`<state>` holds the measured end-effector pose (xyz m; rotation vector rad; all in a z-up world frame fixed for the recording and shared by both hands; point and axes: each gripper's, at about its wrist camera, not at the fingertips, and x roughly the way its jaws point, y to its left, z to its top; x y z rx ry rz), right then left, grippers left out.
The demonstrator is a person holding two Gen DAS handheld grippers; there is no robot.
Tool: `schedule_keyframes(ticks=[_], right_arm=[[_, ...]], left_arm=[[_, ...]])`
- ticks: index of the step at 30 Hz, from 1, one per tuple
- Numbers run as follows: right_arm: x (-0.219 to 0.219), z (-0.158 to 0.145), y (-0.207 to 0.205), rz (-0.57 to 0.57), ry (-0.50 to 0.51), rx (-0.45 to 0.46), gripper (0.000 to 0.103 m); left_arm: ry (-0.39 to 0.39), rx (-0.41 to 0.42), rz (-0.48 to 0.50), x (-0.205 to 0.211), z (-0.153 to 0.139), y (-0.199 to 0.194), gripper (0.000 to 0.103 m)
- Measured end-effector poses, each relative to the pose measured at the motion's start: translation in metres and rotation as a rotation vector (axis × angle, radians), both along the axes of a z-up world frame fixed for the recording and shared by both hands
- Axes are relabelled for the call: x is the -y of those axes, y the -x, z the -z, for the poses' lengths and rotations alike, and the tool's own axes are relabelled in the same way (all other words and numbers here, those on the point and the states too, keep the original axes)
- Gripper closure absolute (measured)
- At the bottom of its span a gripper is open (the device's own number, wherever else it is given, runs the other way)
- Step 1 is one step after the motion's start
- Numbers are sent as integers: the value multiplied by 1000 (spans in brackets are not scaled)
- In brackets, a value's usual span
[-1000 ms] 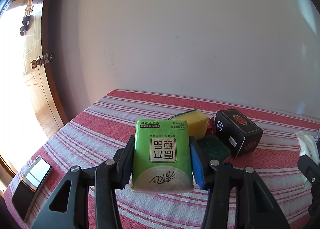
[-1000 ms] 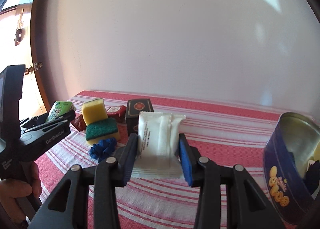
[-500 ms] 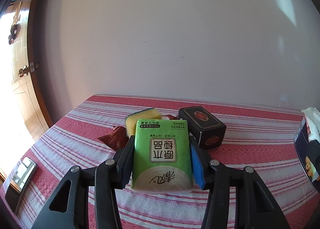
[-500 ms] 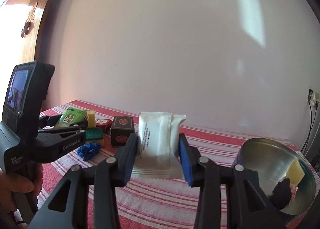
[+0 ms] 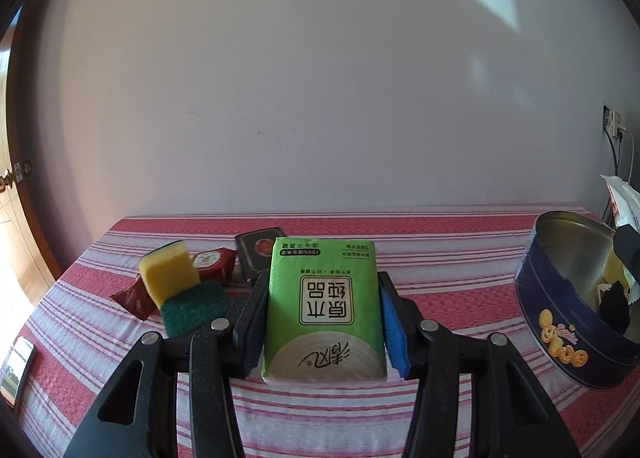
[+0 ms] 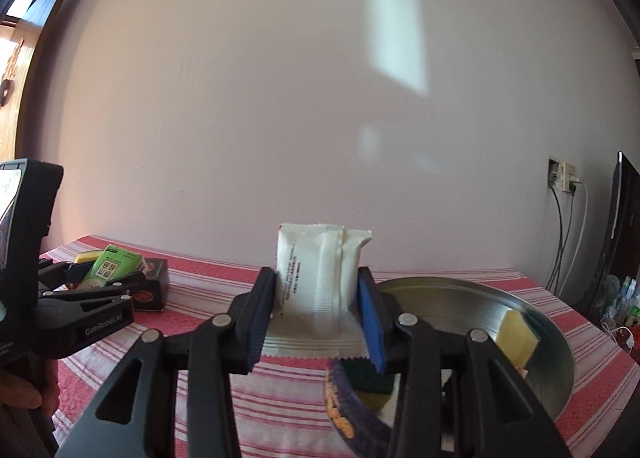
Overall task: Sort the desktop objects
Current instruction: 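Carry the tissue pack and white packet over the tin and release both, then withdraw both grippers from the tin toward the remaining objects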
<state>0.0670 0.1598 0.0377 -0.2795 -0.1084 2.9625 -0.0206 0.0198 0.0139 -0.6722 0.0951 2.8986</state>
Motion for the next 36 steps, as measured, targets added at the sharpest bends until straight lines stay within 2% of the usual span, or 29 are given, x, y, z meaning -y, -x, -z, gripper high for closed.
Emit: schedule_keyframes(ticks=[6,13,21,25,28,31,32,33,36], right_arm=[[-49,-6,-24,127,12,-36,61],[-112,-12,-29,286,66,-9,61],[-138,-3,-22,338,105,65,61],[-143,1,-21,344,118,83,61],[-143,5,-16,340,126,103,57],[-153,7,-18,342,143,78,29],[-153,5,-23,352,143,53,21],[-154,3,-28,354,148,26,18],[-156,-3,-41,357,170,-42,8]], left_arm=[[-11,-18,92,-45,-11,-7,51],[-1,-43,217,-108,-17,-24,51],[32,-6,321,-174,-13,-20,51],[47,15,338,-193,-7,-15,51],[54,35,359,-201,0,-12,51],[64,36,357,-200,6,-10,44],[66,29,352,-197,6,-10,33],[64,14,344,-194,6,-11,25],[54,-34,337,-185,3,-18,23]])
